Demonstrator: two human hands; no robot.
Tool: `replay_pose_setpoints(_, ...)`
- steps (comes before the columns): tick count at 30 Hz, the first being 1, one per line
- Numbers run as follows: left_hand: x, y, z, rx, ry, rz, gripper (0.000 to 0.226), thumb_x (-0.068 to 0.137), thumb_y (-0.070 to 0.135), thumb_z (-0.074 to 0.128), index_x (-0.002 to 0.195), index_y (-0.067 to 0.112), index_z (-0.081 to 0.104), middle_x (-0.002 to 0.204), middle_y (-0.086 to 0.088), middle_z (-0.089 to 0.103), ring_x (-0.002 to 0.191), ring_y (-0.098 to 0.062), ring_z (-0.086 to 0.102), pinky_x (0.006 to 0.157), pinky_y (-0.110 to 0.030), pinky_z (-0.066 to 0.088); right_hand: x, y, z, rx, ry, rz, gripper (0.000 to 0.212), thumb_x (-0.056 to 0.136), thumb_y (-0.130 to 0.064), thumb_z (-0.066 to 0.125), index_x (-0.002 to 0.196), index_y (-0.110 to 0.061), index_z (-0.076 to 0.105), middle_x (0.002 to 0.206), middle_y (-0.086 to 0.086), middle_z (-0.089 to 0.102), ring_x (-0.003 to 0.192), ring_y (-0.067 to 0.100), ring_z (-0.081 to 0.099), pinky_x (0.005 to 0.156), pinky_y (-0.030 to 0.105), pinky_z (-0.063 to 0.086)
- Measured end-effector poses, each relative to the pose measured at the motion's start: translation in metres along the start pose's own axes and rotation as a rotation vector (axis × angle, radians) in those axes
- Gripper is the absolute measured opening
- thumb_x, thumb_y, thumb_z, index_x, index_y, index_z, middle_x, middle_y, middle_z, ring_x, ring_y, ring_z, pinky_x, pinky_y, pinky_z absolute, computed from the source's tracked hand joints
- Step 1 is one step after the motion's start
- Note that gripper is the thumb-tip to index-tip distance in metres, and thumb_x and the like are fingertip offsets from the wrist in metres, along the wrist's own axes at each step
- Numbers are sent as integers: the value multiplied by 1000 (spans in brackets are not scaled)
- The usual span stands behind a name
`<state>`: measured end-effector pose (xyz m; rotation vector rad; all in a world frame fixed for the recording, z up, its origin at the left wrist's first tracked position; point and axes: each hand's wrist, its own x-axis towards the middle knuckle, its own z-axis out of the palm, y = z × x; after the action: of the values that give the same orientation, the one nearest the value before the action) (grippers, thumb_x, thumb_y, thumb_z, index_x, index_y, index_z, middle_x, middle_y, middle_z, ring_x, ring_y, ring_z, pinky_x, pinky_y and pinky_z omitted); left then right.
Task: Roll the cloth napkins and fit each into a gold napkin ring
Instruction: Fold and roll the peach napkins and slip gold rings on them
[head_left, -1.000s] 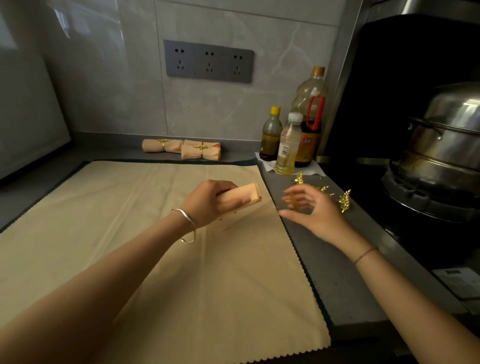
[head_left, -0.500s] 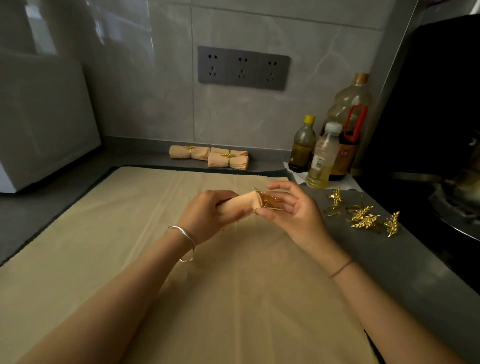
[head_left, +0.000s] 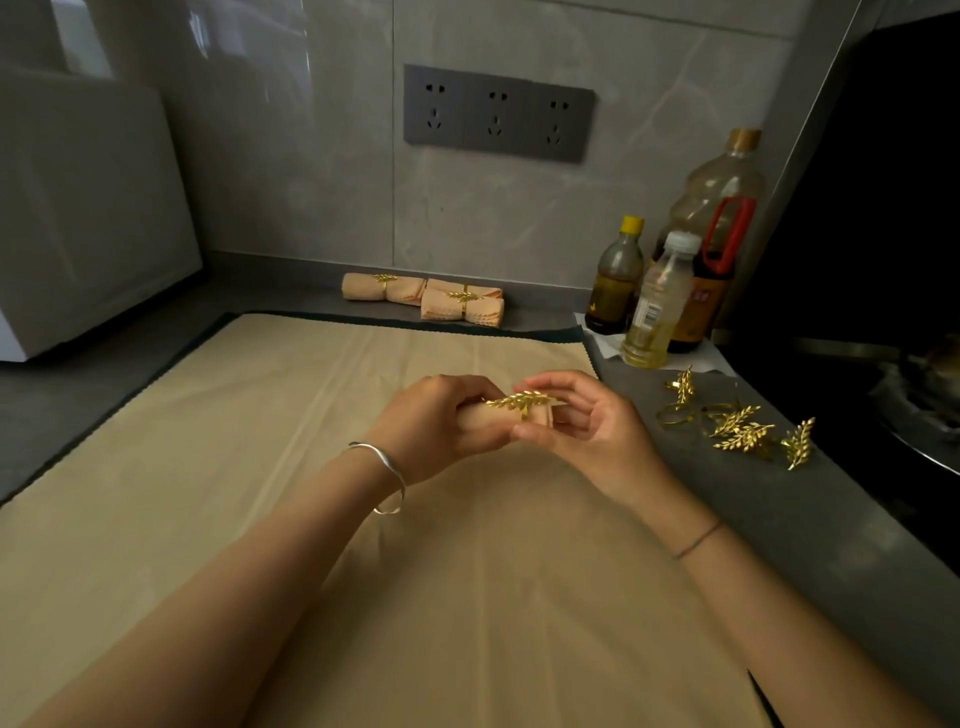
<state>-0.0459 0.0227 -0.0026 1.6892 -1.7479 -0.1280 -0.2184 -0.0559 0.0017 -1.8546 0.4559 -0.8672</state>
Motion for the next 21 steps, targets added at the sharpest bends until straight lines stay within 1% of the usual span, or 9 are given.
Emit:
replay_pose_setpoints(3, -1, -1, -4, -18, 6, -14, 33, 79, 43, 67, 107, 27, 61, 92, 7, 66, 76, -9, 61, 68, -27, 54, 1, -1, -8, 17, -10, 45, 35, 70, -28, 68, 104, -23, 63, 104, -2, 70, 91, 14, 68, 80, 26, 55)
replay_pose_setpoints(6, -3, -1, -5, 17, 6, -12, 36, 79, 45, 67, 110, 28, 61, 92, 8, 67, 76, -9, 61, 68, -29, 54, -1, 0, -13, -3, -46, 65, 34, 72, -27, 68, 106, -24, 64, 106, 0, 69, 94, 17, 68, 84, 30, 55)
replay_pose_setpoints(10, -4, 3, -3, 66, -3, -5, 37, 78, 44, 68, 111, 30, 60, 86, 11, 63, 67, -2, 54, 58, -17, 43, -1, 3, -11, -71, -66, 55, 31, 79, -10, 70, 101, -30, 64, 101, -3, 70, 89, 11, 68, 81, 24, 53)
replay_pose_setpoints(11, -4, 3, -3, 59, -14, -4, 37, 78, 43, 68, 112, 31, 59, 87, 11, 64, 67, -2, 54, 59, -15, 44, 0, 3, -11, -83, -59, 46, 32, 79, -6, 70, 100, -30, 64, 100, -3, 71, 87, 10, 68, 79, 23, 53)
replay_pose_setpoints(13, -4, 2, -4, -11, -44, 17, 40, 75, 44, 69, 112, 33, 57, 95, 8, 67, 75, -4, 59, 66, -18, 51, 0, 1, -12, -83, -32, 30, 32, 79, -2, 70, 97, -28, 65, 97, -3, 71, 84, 8, 68, 78, 21, 53)
replay_pose_setpoints(15, -5, 1, -4, -65, -54, 35, 47, 69, 55, 65, 112, 38, 55, 100, 9, 67, 82, -6, 63, 71, -22, 55, -1, 1, -12, -87, -12, 12, 32, 77, -1, 70, 96, -26, 65, 95, -4, 71, 83, 8, 68, 76, 20, 53)
replay_pose_setpoints(17, -5, 3, -4, -54, -45, 45, 51, 67, 62, 63, 112, 39, 56, 103, 12, 67, 87, -5, 62, 74, -23, 56, -2, 1, -11, -83, -6, 8, 31, 76, -1, 71, 95, -25, 65, 94, -3, 72, 84, 11, 69, 77, 21, 54)
replay_pose_setpoints(19, -4, 7, -3, -16, -30, 51, 48, 71, 58, 68, 112, 35, 59, 103, 14, 66, 87, -4, 60, 74, -24, 55, -3, 3, -10, -66, -2, 9, 30, 75, 0, 72, 95, -22, 66, 94, 2, 73, 83, 16, 70, 79, 26, 56)
replay_pose_setpoints(21, -4, 10, -2, 4, -14, 46, 43, 73, 52, 70, 111, 32, 61, 102, 13, 66, 84, -3, 59, 73, -21, 53, -3, 3, -9, -56, 6, 8, 30, 74, 1, 72, 94, -21, 66, 93, 3, 73, 83, 17, 71, 79, 28, 56)
